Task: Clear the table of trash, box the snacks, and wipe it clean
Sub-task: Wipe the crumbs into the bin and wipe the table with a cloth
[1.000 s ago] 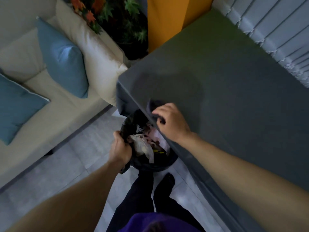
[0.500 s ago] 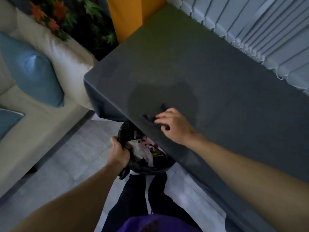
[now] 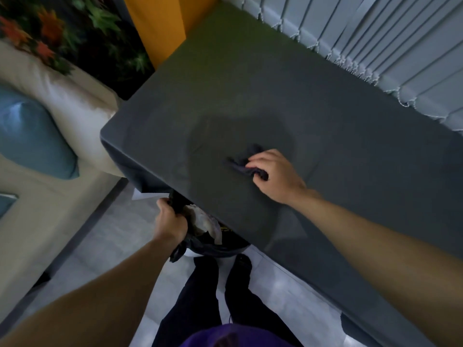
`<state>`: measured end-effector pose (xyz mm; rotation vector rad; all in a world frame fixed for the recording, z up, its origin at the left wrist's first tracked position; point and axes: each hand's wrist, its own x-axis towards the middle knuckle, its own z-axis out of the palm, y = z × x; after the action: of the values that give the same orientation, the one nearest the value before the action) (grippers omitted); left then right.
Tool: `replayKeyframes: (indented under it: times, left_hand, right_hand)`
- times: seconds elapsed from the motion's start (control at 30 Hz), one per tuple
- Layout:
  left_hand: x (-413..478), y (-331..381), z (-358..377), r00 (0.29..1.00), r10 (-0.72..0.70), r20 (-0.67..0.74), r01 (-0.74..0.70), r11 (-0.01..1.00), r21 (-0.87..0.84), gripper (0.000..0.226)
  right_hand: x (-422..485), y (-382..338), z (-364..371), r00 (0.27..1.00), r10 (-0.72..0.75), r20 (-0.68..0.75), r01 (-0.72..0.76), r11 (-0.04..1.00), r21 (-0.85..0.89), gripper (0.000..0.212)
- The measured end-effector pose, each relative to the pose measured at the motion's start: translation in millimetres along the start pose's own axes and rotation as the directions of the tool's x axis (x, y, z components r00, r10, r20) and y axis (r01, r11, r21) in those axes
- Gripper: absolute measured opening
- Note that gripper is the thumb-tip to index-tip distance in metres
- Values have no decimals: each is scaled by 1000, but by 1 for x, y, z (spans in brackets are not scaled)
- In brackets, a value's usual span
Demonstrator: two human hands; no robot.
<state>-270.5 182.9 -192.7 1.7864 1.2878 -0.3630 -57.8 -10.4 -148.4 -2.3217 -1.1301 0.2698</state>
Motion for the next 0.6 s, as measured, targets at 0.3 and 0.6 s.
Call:
replayKeyframes:
  times: [0.3,0.6]
  left_hand:
    - [39,-1,-18,999,-12,44,10,999,44,29]
    - [61,1,-22,997,-26,78,20,997,77,40]
  right_hand:
    - [129,52,-29,716,563,-413,-509,826,242,32]
    - [169,9,-1,997,70,43,-72,996,43,39]
